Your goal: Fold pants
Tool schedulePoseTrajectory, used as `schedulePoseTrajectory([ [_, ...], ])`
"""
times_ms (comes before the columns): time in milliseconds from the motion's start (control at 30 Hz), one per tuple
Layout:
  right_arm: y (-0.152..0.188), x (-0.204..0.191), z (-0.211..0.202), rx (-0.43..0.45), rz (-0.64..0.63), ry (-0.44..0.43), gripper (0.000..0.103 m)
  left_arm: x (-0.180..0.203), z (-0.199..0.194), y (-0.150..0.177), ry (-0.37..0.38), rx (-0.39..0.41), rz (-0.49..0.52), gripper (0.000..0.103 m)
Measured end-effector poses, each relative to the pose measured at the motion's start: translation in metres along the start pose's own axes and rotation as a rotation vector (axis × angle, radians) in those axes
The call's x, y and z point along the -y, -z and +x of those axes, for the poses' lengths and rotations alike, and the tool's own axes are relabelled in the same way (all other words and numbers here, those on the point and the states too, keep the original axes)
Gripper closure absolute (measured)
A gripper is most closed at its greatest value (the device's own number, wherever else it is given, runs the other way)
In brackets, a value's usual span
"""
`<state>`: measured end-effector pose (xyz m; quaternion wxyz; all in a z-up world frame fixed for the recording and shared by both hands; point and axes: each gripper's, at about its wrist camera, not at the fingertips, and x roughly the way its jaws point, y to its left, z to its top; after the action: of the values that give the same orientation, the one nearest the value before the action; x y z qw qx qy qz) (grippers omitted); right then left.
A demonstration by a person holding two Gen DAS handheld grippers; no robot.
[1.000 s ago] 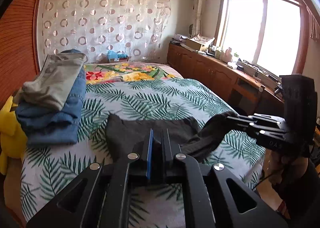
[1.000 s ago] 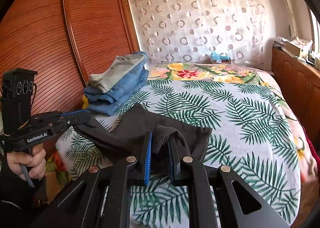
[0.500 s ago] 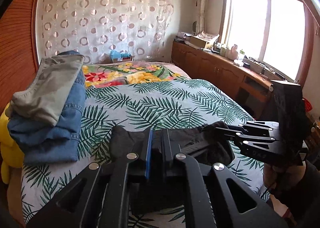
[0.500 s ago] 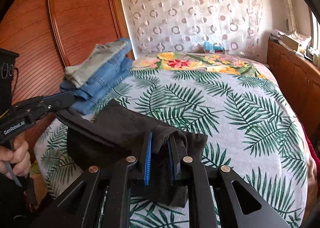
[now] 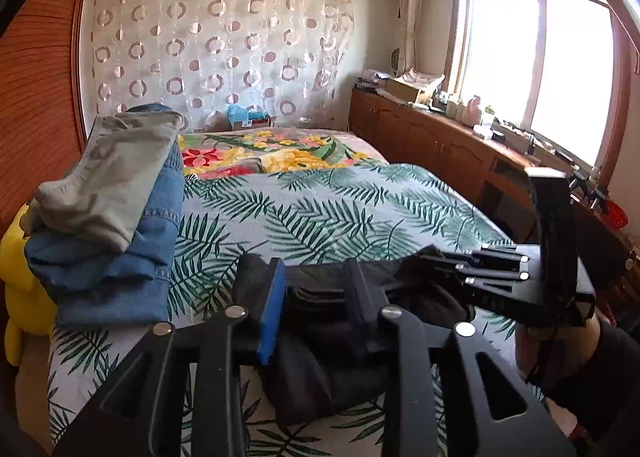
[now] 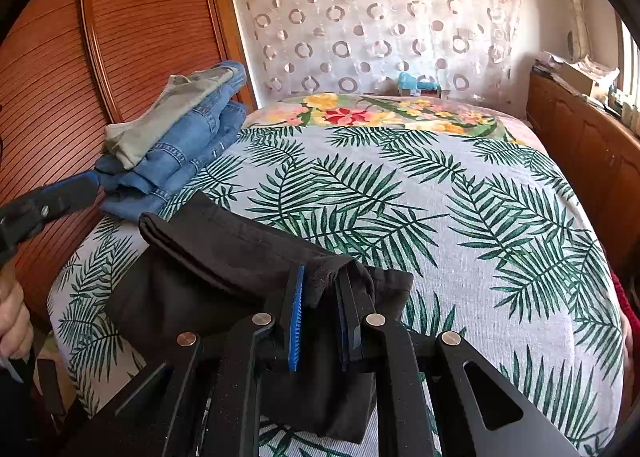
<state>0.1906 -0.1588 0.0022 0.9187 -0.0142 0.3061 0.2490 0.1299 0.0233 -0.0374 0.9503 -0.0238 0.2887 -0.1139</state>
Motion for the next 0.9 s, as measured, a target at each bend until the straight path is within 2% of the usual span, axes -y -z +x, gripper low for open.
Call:
schedulePoseTrajectory([
  [133, 0.001, -0.001, 0.001, -0.004, -0.005, 0.006, 0.089, -0.003, 0.005, 0.010, 0.009, -0.025, -0.011, 0.057],
  [300, 0.000, 0.005, 0.003, -0.006, 0.011, 0.002, 0.089, -0.007, 0.019, 0.020, 0.014, -0.087, -0.015, 0.055],
  [333, 0.000, 0.005, 0.003, -0.007, 0.007, 0.002, 0.089, -0.007, 0.020, 0.022, 0.015, -0.093, -0.015, 0.052],
  [433, -0.002, 0.002, 0.000, -0.001, -0.017, 0.030, 0.081, -0.011, 0.024, 0.025, 0.031, -0.105, -0.032, 0.028],
  [467, -0.002, 0.002, -0.002, 0.003, -0.019, 0.029, 0.081, -0.013, 0.025, 0.026, 0.039, -0.107, -0.041, 0.027],
  [667, 0.001, 0.008, -0.020, 0.024, -0.048, 0.050, 0.069, -0.017, 0.028, 0.028, -0.004, -0.118, -0.033, 0.027],
  [800, 0.006, 0.014, -0.034, 0.022, -0.060, 0.030, 0.062, -0.025, 0.036, 0.026, -0.027, -0.144, -0.054, 0.027],
  [900, 0.010, 0.017, -0.036, 0.001, -0.075, 0.012, 0.060, -0.029, 0.042, 0.025, -0.036, -0.169, -0.055, 0.027],
])
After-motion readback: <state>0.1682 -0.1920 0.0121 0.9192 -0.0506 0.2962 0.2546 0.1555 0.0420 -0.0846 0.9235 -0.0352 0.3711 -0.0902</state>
